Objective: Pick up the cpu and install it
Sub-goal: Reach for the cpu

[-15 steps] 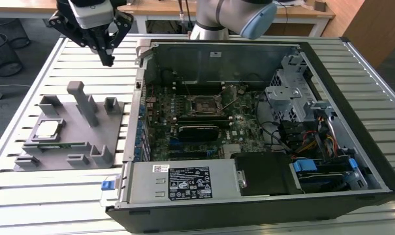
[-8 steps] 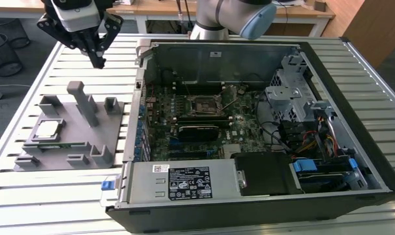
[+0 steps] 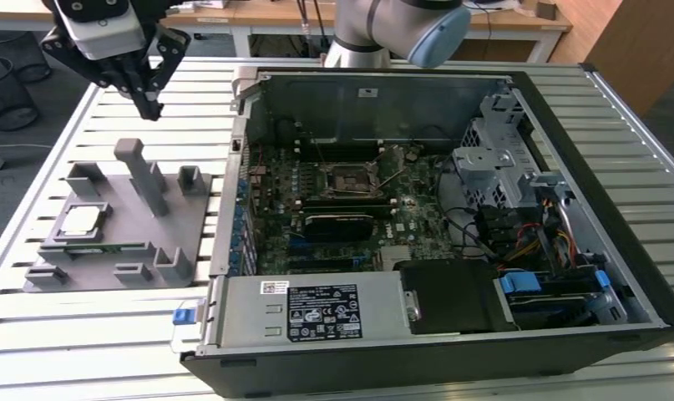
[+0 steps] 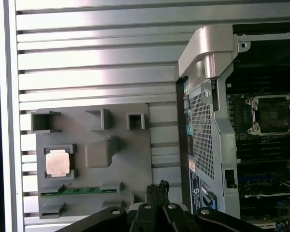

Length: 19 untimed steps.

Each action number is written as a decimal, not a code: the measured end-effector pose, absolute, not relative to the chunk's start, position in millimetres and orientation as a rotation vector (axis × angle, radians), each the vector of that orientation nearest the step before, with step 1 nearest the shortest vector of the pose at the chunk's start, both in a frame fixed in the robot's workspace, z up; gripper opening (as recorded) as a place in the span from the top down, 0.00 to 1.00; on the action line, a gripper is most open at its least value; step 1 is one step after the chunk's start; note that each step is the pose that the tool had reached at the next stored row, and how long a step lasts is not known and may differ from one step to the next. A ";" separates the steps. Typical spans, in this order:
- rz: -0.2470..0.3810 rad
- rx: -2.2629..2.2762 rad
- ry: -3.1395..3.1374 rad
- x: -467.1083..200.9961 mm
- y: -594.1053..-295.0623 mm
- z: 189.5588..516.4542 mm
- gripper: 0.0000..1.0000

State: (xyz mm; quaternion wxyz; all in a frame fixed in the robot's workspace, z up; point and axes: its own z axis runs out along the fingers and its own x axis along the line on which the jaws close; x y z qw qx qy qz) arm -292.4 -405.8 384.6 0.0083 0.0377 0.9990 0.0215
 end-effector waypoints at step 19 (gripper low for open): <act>0.068 0.059 3.131 -336.3 -405.8 376.3 0.89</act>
